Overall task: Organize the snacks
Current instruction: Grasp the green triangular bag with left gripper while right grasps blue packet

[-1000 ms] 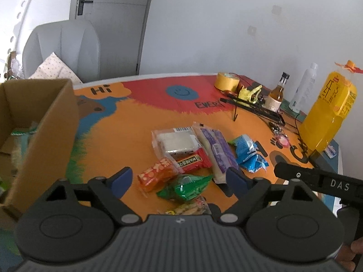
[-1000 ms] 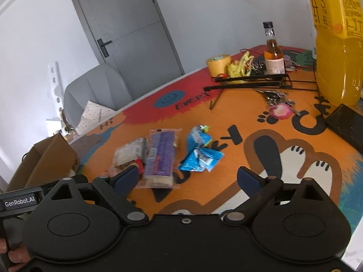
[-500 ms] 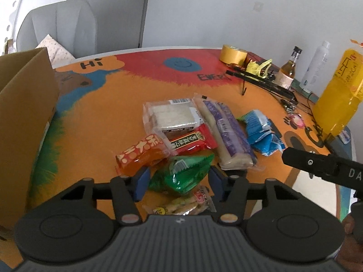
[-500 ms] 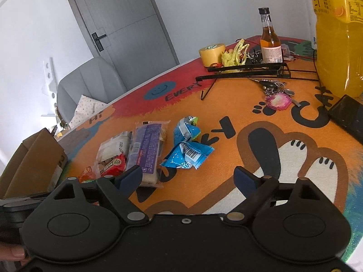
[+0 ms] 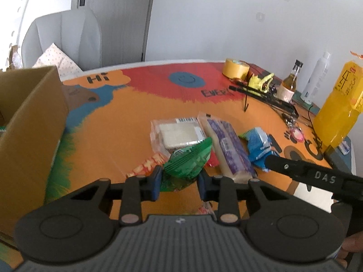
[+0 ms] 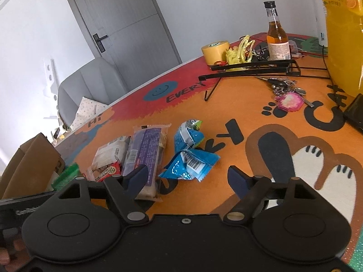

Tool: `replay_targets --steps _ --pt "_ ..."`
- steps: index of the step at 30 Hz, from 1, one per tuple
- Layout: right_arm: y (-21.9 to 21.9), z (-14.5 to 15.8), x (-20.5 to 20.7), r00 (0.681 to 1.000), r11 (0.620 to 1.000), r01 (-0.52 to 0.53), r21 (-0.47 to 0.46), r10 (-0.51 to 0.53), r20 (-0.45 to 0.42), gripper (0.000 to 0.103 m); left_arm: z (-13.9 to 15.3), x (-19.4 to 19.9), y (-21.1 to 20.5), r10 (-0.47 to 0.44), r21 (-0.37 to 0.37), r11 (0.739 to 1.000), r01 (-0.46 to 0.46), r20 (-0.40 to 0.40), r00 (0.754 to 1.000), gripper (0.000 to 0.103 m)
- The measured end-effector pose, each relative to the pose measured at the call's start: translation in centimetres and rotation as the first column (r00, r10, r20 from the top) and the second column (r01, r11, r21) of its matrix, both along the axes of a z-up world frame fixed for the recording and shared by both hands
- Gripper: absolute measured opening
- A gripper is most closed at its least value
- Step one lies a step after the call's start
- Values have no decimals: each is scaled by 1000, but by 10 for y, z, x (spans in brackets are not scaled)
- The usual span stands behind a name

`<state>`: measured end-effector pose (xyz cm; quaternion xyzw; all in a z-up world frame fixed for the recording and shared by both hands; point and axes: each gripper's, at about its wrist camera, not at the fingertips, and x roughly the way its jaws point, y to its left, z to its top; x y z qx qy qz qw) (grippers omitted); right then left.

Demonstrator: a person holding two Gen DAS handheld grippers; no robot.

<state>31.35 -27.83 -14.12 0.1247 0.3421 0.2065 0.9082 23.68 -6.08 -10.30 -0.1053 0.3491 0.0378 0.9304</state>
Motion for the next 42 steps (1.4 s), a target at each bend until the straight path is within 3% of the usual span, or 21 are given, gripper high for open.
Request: replay_targets --steps 8,12,16,19,20,42 --pt "8 -5 12 1000 1000 0 2 0 -7 78 5 0 11 28 9 1000 -28 15 1000 31" --pt "14 -9 15 1000 1000 5 -20 -5 -5 70 4 1 14 33 6 999 -33 13 999 31" --pt "21 -9 16 1000 997 -2 -80 3 16 48 4 1 15 32 4 999 -32 11 999 31" --pt "17 -10 17 1000 998 -17 -59 18 7 36 4 -1 16 30 0 1000 -30 11 999 31" --pt "16 -9 16 1000 998 -21 -52 21 1 26 5 -2 16 30 -2 1000 -30 12 999 31" --pt "32 42 -24 992 999 -42 1 42 123 26 48 -41 44 90 5 996 -91 135 987 31"
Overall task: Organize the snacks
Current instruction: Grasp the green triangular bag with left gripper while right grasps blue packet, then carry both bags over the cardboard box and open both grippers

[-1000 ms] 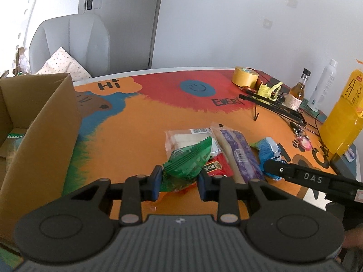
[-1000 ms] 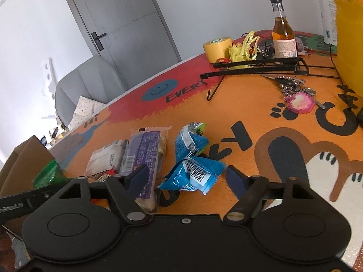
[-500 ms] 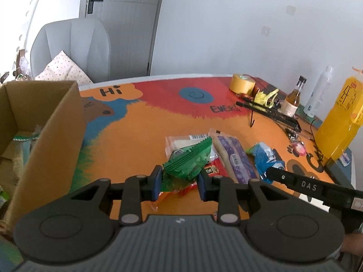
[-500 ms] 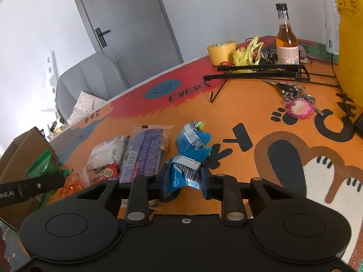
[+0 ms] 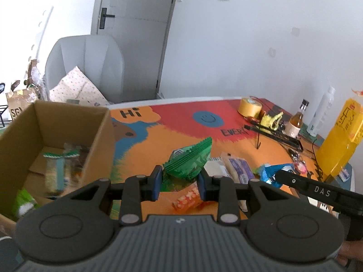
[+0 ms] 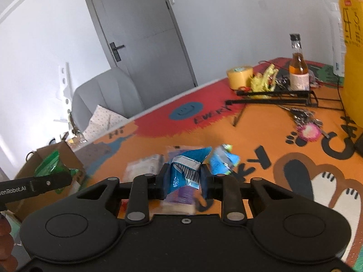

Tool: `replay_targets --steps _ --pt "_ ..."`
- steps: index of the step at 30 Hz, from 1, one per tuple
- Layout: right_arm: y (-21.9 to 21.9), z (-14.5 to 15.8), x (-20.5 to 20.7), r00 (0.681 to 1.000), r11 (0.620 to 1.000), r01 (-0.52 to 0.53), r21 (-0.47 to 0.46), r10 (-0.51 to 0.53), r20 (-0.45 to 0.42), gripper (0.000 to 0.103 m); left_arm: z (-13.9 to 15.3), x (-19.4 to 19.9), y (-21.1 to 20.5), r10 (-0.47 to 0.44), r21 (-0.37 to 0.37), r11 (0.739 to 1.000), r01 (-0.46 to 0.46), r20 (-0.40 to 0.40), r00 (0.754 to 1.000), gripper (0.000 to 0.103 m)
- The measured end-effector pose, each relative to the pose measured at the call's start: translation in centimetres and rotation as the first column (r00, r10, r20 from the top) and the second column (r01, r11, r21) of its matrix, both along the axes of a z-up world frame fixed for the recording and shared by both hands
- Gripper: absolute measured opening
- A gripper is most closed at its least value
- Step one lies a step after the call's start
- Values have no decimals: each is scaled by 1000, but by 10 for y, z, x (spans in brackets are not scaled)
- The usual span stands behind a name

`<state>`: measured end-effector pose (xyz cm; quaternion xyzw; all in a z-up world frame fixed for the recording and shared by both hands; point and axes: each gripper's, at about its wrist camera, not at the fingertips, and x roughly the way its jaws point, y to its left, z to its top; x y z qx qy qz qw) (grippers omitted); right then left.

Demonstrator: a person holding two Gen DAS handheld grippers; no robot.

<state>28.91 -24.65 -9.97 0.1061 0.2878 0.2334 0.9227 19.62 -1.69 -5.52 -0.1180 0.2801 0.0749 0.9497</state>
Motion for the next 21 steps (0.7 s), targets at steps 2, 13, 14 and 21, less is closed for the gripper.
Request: replay_targets --steps 2,13,14,21 --pt "6 4 -2 1000 1000 -13 5 13 11 26 4 -4 5 12 2 1000 -12 12 1000 31" --pt "39 24 -14 995 996 -79 30 77 59 26 19 -26 40 93 1 996 -93 48 995 31" --pt "42 26 -14 994 996 -86 31 84 64 26 21 -27 43 101 0 995 -101 51 994 31" --pt "68 38 -22 986 990 -140 31 137 92 26 26 -39 69 161 -8 987 -161 73 984 31"
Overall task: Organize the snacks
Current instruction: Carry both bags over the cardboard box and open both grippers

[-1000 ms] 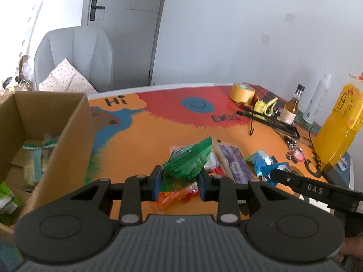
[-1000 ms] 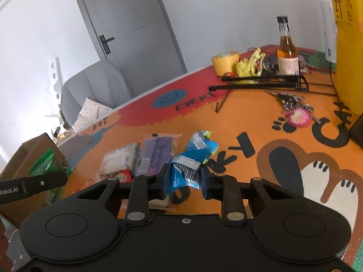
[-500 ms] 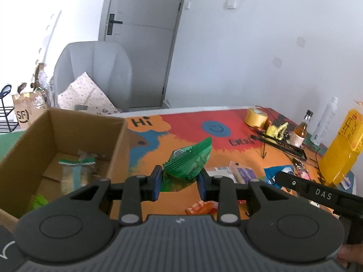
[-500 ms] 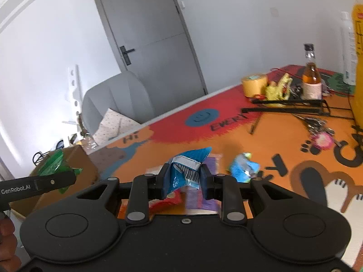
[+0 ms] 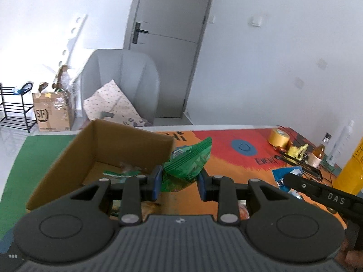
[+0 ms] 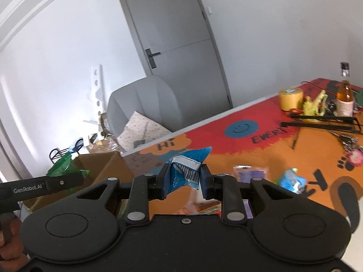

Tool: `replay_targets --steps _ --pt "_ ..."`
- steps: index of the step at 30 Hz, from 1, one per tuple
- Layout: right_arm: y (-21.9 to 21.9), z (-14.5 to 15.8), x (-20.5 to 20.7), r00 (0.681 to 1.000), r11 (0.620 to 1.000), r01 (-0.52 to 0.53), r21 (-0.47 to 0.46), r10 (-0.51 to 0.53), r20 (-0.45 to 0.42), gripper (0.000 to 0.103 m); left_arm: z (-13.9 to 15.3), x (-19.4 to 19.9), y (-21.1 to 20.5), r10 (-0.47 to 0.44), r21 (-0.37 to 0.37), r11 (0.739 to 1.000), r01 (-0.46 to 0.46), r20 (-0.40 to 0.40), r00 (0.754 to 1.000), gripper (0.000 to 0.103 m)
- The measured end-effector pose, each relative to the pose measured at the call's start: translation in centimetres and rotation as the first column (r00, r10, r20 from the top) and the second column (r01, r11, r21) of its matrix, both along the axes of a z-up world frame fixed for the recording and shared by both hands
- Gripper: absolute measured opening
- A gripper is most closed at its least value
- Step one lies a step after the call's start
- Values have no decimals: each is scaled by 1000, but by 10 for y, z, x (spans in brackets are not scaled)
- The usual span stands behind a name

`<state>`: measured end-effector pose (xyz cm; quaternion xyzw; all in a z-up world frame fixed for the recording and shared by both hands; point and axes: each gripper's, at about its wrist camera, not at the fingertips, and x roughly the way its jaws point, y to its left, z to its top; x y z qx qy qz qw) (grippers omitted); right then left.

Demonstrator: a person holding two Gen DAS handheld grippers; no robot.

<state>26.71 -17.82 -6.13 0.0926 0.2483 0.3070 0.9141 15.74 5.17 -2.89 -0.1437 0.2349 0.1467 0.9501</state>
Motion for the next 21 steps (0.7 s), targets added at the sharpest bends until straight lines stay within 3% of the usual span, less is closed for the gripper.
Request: replay_targets --steps 16,21 --pt "60 11 -6 994 994 -107 6 106 27 26 -16 -13 65 156 -24 987 -157 -36 987 31" --pt "78 20 -9 988 989 -146 -11 146 55 26 -23 -10 74 161 -48 985 -164 -59 985 32"
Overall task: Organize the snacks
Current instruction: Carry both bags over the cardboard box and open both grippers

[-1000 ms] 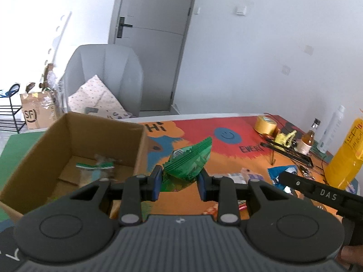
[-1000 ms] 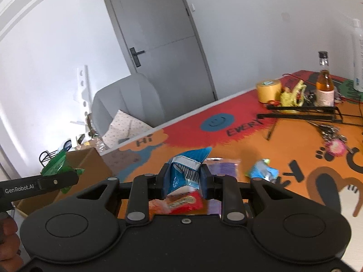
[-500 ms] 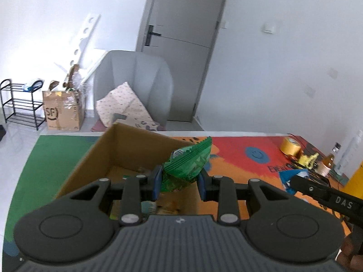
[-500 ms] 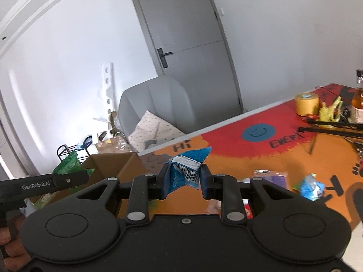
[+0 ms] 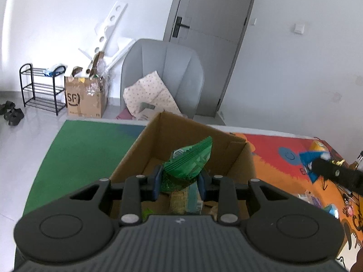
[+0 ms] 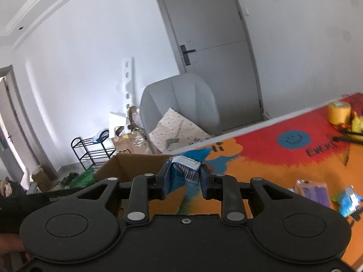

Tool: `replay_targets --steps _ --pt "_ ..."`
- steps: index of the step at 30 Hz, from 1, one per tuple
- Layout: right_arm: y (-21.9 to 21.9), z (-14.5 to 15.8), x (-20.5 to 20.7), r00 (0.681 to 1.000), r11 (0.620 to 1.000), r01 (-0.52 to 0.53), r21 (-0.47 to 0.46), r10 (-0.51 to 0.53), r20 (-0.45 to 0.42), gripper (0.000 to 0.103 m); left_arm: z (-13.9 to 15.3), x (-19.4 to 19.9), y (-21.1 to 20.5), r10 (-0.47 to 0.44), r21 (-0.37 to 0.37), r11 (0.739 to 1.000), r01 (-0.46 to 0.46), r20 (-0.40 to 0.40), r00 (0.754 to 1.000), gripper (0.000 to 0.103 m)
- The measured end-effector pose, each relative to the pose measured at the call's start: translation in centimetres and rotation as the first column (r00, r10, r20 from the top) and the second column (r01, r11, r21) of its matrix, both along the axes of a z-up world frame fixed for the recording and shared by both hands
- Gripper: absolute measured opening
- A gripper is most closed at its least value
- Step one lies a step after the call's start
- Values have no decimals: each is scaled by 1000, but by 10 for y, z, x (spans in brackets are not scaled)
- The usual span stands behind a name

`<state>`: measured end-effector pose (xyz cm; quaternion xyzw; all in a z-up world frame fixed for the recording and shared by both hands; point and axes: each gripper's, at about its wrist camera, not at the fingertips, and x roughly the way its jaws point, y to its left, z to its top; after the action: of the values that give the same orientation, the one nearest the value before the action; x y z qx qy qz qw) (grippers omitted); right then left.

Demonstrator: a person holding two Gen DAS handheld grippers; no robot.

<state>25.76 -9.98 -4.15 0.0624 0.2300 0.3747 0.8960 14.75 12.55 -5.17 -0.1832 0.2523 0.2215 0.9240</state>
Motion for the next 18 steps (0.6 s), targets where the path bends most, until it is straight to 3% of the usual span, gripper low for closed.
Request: replay_targets --steps 5,18 --pt "13 8 -4 999 999 -37 8 37 19 26 5 -1 0 20 2 1000 -20 1 1000 36" --pt "48 10 -10 985 985 -174 0 174 8 26 16 -26 16 91 -20 996 -90 66 994 62"
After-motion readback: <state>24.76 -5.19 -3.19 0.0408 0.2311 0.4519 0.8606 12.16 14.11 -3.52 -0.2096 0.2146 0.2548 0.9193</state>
